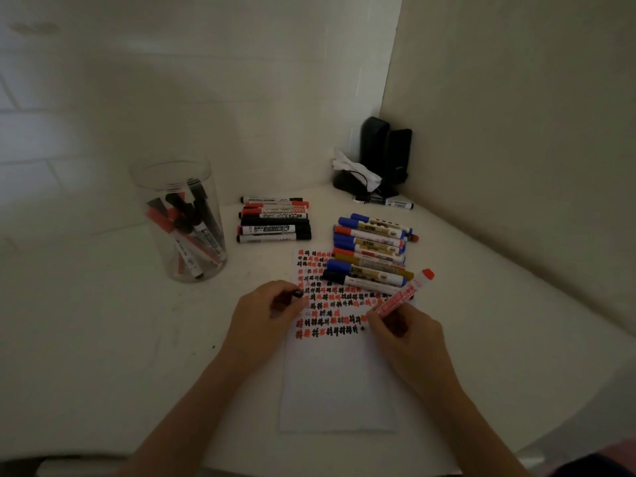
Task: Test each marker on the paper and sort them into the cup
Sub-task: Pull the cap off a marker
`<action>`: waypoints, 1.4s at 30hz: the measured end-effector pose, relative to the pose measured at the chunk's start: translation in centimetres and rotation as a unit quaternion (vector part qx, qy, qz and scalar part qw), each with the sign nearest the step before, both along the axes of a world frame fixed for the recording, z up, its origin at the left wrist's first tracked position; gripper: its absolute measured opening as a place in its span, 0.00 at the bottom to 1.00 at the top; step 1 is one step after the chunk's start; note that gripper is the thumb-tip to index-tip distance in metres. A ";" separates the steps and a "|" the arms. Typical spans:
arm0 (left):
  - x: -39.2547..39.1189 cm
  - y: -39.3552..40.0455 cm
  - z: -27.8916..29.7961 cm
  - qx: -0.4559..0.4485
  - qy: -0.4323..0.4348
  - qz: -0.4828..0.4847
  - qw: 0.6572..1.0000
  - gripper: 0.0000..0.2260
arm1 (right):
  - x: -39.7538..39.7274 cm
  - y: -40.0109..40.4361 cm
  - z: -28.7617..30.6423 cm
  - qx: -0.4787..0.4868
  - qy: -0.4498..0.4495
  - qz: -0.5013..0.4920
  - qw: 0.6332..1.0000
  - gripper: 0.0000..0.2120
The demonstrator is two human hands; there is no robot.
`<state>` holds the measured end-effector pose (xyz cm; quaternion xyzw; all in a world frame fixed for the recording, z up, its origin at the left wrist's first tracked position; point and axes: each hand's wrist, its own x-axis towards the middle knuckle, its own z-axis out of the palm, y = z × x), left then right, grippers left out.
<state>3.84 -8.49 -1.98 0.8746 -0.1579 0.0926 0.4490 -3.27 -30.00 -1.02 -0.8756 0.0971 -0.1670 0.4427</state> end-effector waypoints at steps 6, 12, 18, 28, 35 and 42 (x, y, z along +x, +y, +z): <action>-0.3 -0.1 0.3 -0.002 0.003 0.003 1.000 0.08 | 0.0 0.0 0.0 -0.003 0.001 -0.005 1.000 0.08; -0.1 0.0 0.2 -0.004 0.008 -0.002 1.000 0.08 | 0.0 0.1 0.2 0.006 0.008 -0.007 1.000 0.08; -0.1 0.3 0.7 -0.011 -0.007 -0.003 1.000 0.07 | 0.0 0.3 0.1 0.013 0.007 -0.014 1.000 0.07; -0.4 0.9 1.0 -0.098 0.031 -0.024 0.994 0.06 | 0.2 0.0 1.7 0.119 0.022 -0.069 0.990 0.03; -0.2 1.2 1.1 -0.162 0.065 -0.036 0.984 0.05 | 1.3 3.1 4.0 0.287 0.029 -0.003 0.957 0.14; -0.3 1.4 1.2 -0.189 0.089 -0.063 0.976 0.05 | 2.3 5.8 4.0 0.318 0.038 0.001 0.947 0.10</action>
